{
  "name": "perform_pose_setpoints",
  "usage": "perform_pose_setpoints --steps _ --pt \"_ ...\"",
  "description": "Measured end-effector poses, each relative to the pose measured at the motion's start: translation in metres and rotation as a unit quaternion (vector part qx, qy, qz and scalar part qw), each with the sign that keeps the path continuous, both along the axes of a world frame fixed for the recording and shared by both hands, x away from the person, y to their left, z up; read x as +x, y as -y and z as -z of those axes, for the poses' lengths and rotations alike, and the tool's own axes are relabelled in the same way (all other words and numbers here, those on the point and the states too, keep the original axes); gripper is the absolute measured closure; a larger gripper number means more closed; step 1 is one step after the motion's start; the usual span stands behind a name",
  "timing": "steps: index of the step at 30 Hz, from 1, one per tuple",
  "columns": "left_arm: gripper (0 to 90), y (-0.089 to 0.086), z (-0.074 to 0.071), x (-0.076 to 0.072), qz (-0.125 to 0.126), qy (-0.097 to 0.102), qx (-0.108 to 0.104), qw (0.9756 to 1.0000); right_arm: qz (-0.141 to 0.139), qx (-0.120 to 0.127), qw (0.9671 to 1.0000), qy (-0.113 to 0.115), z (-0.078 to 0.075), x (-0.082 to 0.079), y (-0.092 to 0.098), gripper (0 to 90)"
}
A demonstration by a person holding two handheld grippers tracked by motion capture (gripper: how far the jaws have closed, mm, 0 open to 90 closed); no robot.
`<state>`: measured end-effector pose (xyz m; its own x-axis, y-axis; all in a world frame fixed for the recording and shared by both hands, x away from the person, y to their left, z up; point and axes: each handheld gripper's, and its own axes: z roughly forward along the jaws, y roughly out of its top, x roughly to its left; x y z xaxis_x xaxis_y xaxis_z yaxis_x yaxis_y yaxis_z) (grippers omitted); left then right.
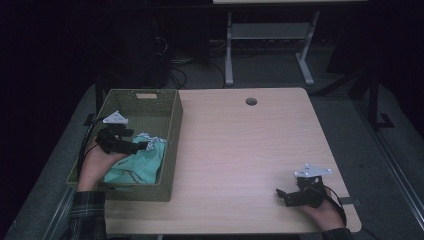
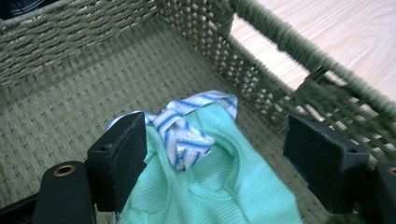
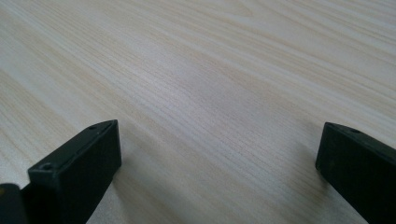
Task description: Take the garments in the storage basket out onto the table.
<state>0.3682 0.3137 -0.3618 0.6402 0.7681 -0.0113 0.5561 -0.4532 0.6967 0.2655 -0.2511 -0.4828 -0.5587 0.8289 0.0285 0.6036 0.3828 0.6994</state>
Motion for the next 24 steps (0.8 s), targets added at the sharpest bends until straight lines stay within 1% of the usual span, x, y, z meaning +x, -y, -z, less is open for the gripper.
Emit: perform_pose_setpoints --steps 2,3,11,13,15,16,17,19,20,22,24 --pt "21.2 -0.001 0.001 0.001 0.0 -0.001 0.003 1.0 0.0 0.0 1.0 0.0 0.0 0.0 0.0 0.0" --pt "21.2 -0.002 0.004 0.002 -0.004 -0.004 0.009 0.9999 0.001 0.0 1.0 -0.001 0.0 0.0 0.0 0.0" --pt "22.1 -0.005 0.012 0.004 -0.006 -0.007 0.013 0.9999 0.0 0.0 1.0 0.0 0.0 0.0 0.0 0.0" --pt "22.1 -0.005 0.016 0.006 -0.008 -0.013 0.024 0.9996 0.0 0.0 1.0 0.0 0.0 0.0 0.0 0.0" --pt "22.1 -0.005 0.017 0.006 -0.008 -0.014 0.026 0.9995 0.0 0.0 1.0 0.0 0.0 0.0 0.0 0.0" --pt "22.1 -0.005 0.019 0.007 -0.009 -0.018 0.032 0.9993 0.0 0.0 1.0 0.0 0.0 0.0 0.0 0.0" --pt "22.2 -0.005 0.019 0.007 -0.009 -0.018 0.032 0.9993 0.0 0.0 1.0 0.0 0.0 0.0 0.0 0.0" --pt "22.3 -0.005 0.021 0.008 -0.011 -0.024 0.045 0.9987 0.0 0.0 1.0 0.0 0.0 0.0 0.0 0.0" --pt "22.3 -0.005 0.021 0.008 -0.011 -0.024 0.045 0.9987 0.0 0.0 1.0 0.0 0.0 0.0 0.0 0.0" --pt "22.3 -0.004 0.023 0.009 -0.011 -0.03 0.055 0.998 0.0 0.0 1.0 0.0 0.0 0.0 0.0 0.0" --pt "22.3 -0.004 0.025 0.01 -0.011 -0.032 0.057 0.9978 0.0 0.0 1.0 0.0 0.0 0.0 0.0 0.0"
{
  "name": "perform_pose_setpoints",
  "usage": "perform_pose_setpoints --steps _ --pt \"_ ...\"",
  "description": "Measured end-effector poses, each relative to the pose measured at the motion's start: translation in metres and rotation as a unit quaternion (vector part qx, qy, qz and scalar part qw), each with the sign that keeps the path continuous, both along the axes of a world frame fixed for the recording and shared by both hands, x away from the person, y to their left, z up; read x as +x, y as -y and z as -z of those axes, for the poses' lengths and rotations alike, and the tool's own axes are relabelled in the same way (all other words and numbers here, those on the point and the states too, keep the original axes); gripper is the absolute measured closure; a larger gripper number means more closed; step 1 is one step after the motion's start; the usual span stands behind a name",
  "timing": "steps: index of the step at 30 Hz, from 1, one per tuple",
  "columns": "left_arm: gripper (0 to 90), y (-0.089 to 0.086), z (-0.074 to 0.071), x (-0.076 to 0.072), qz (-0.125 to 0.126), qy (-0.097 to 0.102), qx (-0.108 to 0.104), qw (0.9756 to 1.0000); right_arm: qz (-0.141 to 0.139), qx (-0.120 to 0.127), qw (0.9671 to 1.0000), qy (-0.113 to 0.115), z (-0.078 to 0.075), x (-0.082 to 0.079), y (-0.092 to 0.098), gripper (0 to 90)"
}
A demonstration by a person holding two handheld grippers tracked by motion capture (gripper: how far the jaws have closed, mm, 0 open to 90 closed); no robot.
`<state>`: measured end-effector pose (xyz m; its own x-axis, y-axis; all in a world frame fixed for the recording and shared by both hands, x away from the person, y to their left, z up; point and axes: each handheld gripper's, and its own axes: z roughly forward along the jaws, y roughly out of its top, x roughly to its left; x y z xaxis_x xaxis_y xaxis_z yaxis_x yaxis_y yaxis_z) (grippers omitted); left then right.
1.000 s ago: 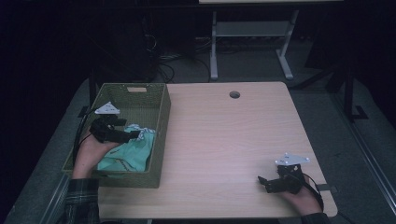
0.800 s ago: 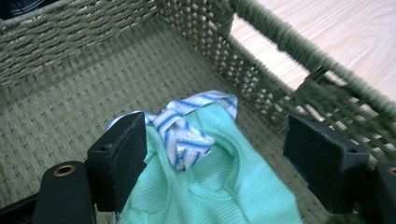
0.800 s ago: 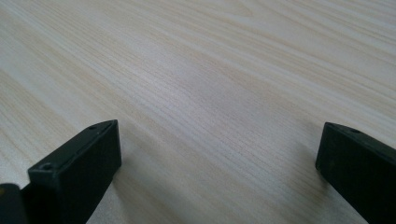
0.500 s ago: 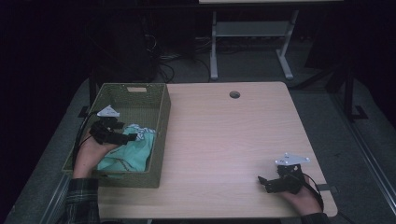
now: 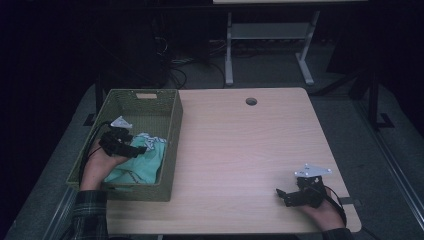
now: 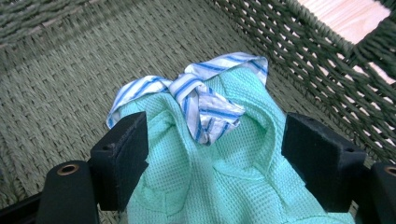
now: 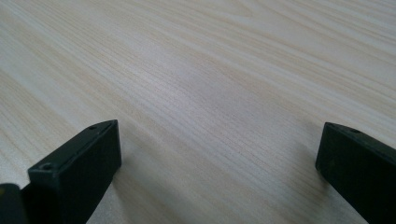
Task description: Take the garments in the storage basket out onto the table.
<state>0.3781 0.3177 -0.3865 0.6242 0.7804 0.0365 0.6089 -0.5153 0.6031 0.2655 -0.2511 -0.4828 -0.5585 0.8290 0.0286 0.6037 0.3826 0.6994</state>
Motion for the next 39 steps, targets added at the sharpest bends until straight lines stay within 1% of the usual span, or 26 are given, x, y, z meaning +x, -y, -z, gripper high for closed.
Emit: perform_pose_setpoints --steps 5,9,10,11,13,14,15,16,18,20,23,26,30,33,34,39 --pt "22.5 0.001 0.002 0.001 -0.003 -0.004 0.006 1.0 0.0 0.0 1.0 0.0 0.0 0.0 0.0 0.0" --pt "22.9 0.002 0.007 0.003 -0.006 -0.013 0.02 0.9997 0.0 0.0 1.0 0.0 0.0 0.0 0.0 0.0" --pt "23.2 0.002 0.008 0.004 -0.005 -0.015 0.029 0.9995 0.0 0.0 1.0 0.0 0.0 0.0 0.0 0.0" --pt "23.3 0.003 0.009 0.005 -0.004 -0.016 0.033 0.9993 0.0 0.0 1.0 0.0 0.0 0.0 0.0 0.0" --pt "23.5 0.004 0.012 0.006 -0.004 -0.025 0.037 0.999 0.0 0.0 1.0 0.0 0.0 0.0 0.0 0.0" --pt "23.5 0.004 0.013 0.006 -0.005 -0.026 0.039 0.9989 0.0 0.0 1.0 0.0 0.0 0.0 0.0 0.0" --pt "23.7 0.003 0.014 0.006 -0.006 -0.029 0.033 0.999 0.0 0.0 1.0 0.0 0.0 0.0 0.0 0.0" --pt "23.9 0.003 0.016 0.007 -0.008 -0.032 0.032 0.9989 0.0 0.0 1.0 0.0 0.0 0.0 0.0 0.0" --pt "23.9 0.001 0.019 0.008 -0.013 -0.043 0.037 0.9983 0.0 0.0 1.0 0.0 0.0 0.0 0.0 0.0" --pt "23.9 0.002 0.021 0.008 -0.015 -0.047 0.036 0.9981 0.0 0.0 1.0 0.0 0.0 0.0 0.0 0.0" --pt "23.9 0.002 0.024 0.009 -0.019 -0.056 0.044 0.9973 0.0 0.0 1.0 0.0 0.0 0.0 0.0 0.0" --pt "23.9 0.003 0.029 0.009 -0.027 -0.077 0.051 0.9954 0.0 0.0 1.0 0.0 0.0 0.0 0.0 0.0" --pt "23.9 0.004 0.033 0.01 -0.029 -0.093 0.058 0.9936 0.0 0.0 1.0 0.0 0.0 0.0 0.0 0.0" --pt "24.0 0.004 0.034 0.011 -0.027 -0.098 0.06 0.993 0.0 0.0 1.0 0.0 0.0 0.0 0.0 0.0" --pt "23.9 0.003 0.035 0.011 -0.031 -0.099 0.062 0.9926 0.0 0.0 1.0 0.0 0.0 0.0 0.0 0.0" --pt "24.1 0.005 0.039 0.011 -0.033 -0.116 0.073 0.99 0.0 0.0 1.0 0.0 0.0 0.0 0.0 0.0"
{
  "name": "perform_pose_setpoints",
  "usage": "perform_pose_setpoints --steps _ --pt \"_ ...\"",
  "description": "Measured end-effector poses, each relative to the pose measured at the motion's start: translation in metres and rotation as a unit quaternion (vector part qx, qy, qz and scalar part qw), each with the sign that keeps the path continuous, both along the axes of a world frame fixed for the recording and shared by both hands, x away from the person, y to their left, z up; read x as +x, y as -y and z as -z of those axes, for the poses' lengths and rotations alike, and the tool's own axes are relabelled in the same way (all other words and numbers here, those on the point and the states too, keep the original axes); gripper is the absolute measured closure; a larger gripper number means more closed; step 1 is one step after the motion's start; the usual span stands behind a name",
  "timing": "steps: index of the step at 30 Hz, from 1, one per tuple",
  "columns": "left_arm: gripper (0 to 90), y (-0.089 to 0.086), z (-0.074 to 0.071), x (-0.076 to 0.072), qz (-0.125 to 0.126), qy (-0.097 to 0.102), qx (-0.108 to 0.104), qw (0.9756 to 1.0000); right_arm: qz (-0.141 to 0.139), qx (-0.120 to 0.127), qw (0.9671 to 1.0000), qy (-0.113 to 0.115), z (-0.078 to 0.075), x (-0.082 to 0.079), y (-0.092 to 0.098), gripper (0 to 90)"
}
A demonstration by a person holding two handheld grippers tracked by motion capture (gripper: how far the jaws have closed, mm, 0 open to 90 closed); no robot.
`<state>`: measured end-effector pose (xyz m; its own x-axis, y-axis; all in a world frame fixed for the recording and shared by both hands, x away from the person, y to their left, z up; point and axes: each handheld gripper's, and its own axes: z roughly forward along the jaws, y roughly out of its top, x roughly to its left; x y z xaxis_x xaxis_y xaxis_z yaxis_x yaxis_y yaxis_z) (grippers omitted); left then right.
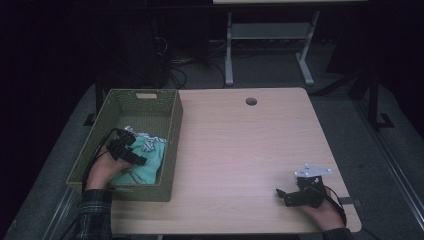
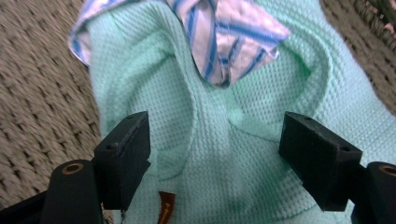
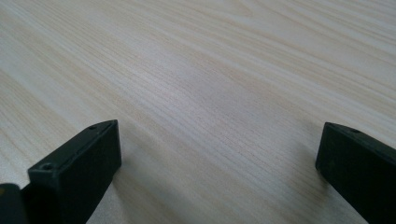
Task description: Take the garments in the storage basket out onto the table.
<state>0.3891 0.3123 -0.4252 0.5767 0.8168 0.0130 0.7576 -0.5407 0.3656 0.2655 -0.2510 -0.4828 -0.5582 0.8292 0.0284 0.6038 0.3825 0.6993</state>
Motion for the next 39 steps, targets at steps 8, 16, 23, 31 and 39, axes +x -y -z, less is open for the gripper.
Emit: perform_pose_setpoints --steps 8,16,23,31,39 --pt "27.1 0.002 0.005 0.0 0.005 -0.015 0.008 0.9998 0.0 0.0 1.0 0.0 0.0 0.0 0.0 0.0" --pt "43.4 0.005 0.006 -0.001 0.032 -0.026 0.007 0.9991 -0.001 -0.001 1.0 0.0 0.0 0.0 0.0 0.0" --pt "66.2 0.006 0.003 -0.002 0.037 -0.03 0.004 0.9988 0.0 0.0 1.0 0.0 0.0 0.0 0.0 0.0" --pt "82.2 0.003 -0.005 -0.004 0.026 -0.024 -0.012 0.9993 0.0 0.0 1.0 0.0 0.0 0.0 0.0 0.0" --pt "82.3 -0.004 -0.014 -0.005 0.027 -0.007 -0.07 0.9972 0.0 0.0 1.0 0.0 0.0 0.0 0.0 0.0"
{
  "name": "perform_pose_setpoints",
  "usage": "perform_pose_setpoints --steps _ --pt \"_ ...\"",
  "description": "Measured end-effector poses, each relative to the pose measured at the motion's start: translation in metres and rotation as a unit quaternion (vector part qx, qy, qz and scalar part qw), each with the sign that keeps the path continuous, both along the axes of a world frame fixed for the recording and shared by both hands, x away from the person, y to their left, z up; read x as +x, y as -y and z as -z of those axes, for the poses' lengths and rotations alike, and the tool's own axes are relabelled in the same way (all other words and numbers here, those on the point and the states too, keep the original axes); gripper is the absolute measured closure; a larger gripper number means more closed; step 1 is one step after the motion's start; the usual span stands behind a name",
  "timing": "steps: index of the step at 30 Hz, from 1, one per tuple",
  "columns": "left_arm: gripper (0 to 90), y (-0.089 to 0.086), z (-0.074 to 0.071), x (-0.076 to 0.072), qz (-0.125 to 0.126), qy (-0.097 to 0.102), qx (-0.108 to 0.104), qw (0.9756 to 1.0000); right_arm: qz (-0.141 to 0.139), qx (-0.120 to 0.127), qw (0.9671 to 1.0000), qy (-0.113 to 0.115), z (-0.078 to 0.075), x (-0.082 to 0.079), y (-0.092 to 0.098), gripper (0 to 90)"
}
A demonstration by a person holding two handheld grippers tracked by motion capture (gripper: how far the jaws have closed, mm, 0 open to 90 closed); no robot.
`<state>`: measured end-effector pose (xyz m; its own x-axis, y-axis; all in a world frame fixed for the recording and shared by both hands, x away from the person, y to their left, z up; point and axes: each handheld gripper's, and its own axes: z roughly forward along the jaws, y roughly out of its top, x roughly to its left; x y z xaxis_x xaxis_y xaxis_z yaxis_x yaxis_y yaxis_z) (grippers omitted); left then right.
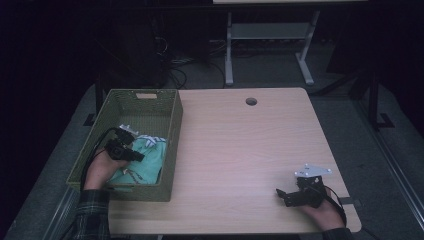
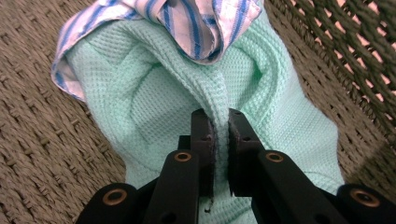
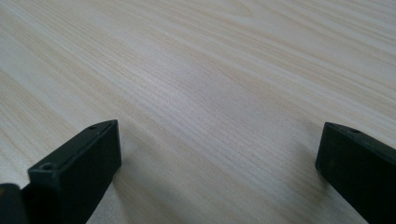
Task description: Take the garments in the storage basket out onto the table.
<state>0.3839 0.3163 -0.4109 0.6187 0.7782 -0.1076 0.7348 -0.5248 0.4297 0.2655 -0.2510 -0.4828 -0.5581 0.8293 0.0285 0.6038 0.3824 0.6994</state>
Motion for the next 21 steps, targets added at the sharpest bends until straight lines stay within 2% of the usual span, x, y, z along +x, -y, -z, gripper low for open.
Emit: perform_pose_setpoints --steps 2,4,7,10,13,16,20,21 --pt "82.3 -0.003 -0.003 0.0 0.004 0.002 -0.007 1.0 0.0 0.0 1.0 0.0 0.0 0.0 0.0 0.0" --pt "82.4 -0.004 -0.005 0.0 -0.001 0.007 -0.026 0.9996 0.0 0.0 1.0 0.0 0.0 0.0 0.0 0.0" --pt "82.5 -0.006 -0.009 -0.001 0.0 0.019 -0.04 0.999 0.0 0.0 1.0 0.0 0.0 0.0 0.0 0.0" --pt "82.4 -0.008 -0.014 -0.003 0.0 0.035 -0.063 0.9974 0.0 0.0 1.0 0.0 0.0 0.0 0.0 0.0" --pt "82.5 -0.01 -0.019 -0.005 -0.003 0.057 -0.084 0.9948 0.0 0.0 1.0 0.0 0.0 0.0 0.0 0.0" --pt "82.5 -0.012 -0.024 -0.006 -0.005 0.072 -0.092 0.9932 0.0 0.0 1.0 0.0 0.0 0.0 0.0 0.0" --pt "82.6 -0.015 -0.033 -0.01 -0.014 0.097 -0.124 0.9874 0.0 0.0 1.0 0.0 0.0 0.0 0.0 0.0" --pt "82.6 -0.015 -0.036 -0.011 -0.014 0.103 -0.126 0.9866 0.0 0.0 1.0 0.0 0.0 0.0 0.0 0.0"
